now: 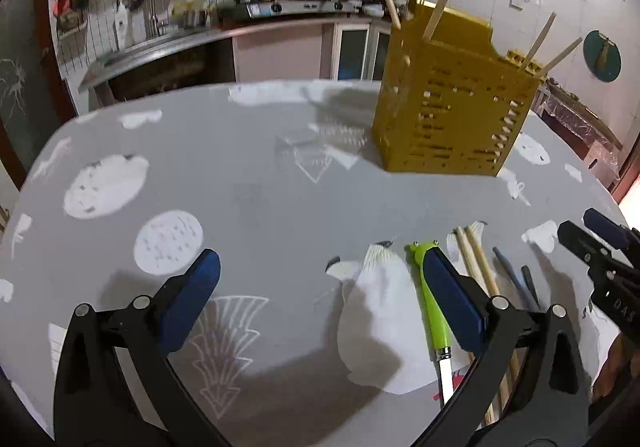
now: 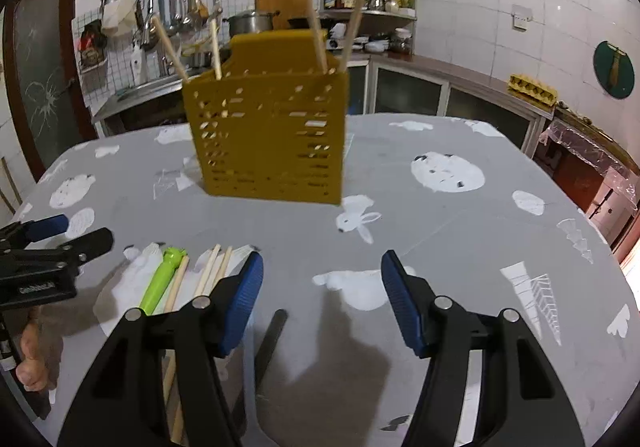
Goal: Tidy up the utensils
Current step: 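Move the left gripper to the green frog-handled fork while the right gripper grasps a spoon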
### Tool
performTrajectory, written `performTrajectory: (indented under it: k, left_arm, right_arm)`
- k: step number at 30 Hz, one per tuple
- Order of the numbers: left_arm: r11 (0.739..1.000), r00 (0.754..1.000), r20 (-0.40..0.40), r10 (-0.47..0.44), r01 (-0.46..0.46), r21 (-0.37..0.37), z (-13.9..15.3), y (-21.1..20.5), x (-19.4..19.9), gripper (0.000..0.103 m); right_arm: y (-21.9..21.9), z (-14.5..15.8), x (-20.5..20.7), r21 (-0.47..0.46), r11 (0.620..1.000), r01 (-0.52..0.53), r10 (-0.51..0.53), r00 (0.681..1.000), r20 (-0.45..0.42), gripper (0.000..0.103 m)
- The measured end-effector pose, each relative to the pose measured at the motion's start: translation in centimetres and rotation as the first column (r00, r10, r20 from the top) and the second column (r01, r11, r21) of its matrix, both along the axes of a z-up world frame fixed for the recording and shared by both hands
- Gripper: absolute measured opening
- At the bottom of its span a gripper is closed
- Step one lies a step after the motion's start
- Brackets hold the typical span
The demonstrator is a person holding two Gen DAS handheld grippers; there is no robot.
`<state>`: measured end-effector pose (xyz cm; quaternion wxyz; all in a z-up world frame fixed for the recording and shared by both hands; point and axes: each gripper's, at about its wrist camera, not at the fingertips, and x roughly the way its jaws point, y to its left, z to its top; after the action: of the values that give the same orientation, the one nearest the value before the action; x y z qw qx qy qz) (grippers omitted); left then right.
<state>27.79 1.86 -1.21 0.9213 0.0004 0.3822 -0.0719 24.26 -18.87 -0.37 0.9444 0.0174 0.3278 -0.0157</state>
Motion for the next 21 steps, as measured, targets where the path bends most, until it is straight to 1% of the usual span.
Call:
performTrajectory:
  k: [1,2,3,5,8,11,13,16,18,19,21]
  left_arm:
    - [1.000,1.000,-0.009,0.003,-0.003,-0.002,-0.4,0.1,0.1,0.098]
    - [1.000,1.000,-0.016,0.005,-0.005,-0.002,-0.4,0.1,0.3,0.098]
    - [1.000,1.000,-0.027,0.002,-0.002,0.004,-0.8,0.1,0.4,0.098]
    - [1.000,0.999,-0.041,0.002,-0.001,0.014,-1.2,0.1,0.7,0.098]
    - [1.000,0.999,-0.042,-0.012,0.012,0.003,-1.3,-0.2,0.6,0.098]
    - [1.000,1.000,-0.026,-0.009,0.009,0.007,-1.3,-0.4,0.4,0.098]
    - [1.000,1.000,-0.031,-0.007,0.007,-0.002,-1.3,-0.4,0.5,0.098]
    - [1.000,0.999,-0.042,-0.002,0.001,-0.003,-1.5,-0.3,0.7,0.098]
    - [1.000,0.999,-0.043,0.000,0.000,0.004,-1.5,-0.4,0.7,0.098]
    - [1.000,0.999,-0.043,0.001,-0.001,0.009,-1.6,-0.5,0.7,0.098]
    - [1.000,0.999,-0.050,0.003,-0.002,0.024,-1.7,-0.7,0.8,0.098]
  right_arm:
    - [0.4,-0.1,0.1,-0.002,1.000,-0.009,0.009,1.000,-0.011,0.060]
    - [0.9,-0.4,0.3,-0.007,1.000,-0.027,0.027,0.999,-0.029,0.057]
    - [1.4,-0.7,0.5,-0.016,0.999,-0.041,0.040,0.998,-0.044,0.052]
    - [2.2,-1.5,1.0,-0.038,0.997,-0.066,0.062,0.994,-0.086,0.048]
    - [3.0,-2.5,1.7,-0.034,0.996,-0.087,0.082,0.988,-0.132,0.041]
    - [3.4,-2.9,2.0,-0.035,0.994,-0.102,0.095,0.985,-0.147,0.039]
    - [3.6,-3.0,2.2,-0.039,0.993,-0.110,0.103,0.983,-0.152,0.035]
    - [3.9,-3.4,2.7,-0.038,0.992,-0.121,0.113,0.979,-0.169,0.028]
    - [4.0,-3.8,3.0,-0.031,0.991,-0.127,0.119,0.975,-0.186,0.020]
    - [4.0,-3.9,3.1,-0.027,0.991,-0.129,0.121,0.974,-0.193,0.019]
    - [3.9,-4.0,3.2,-0.012,0.991,-0.133,0.128,0.972,-0.196,0.009]
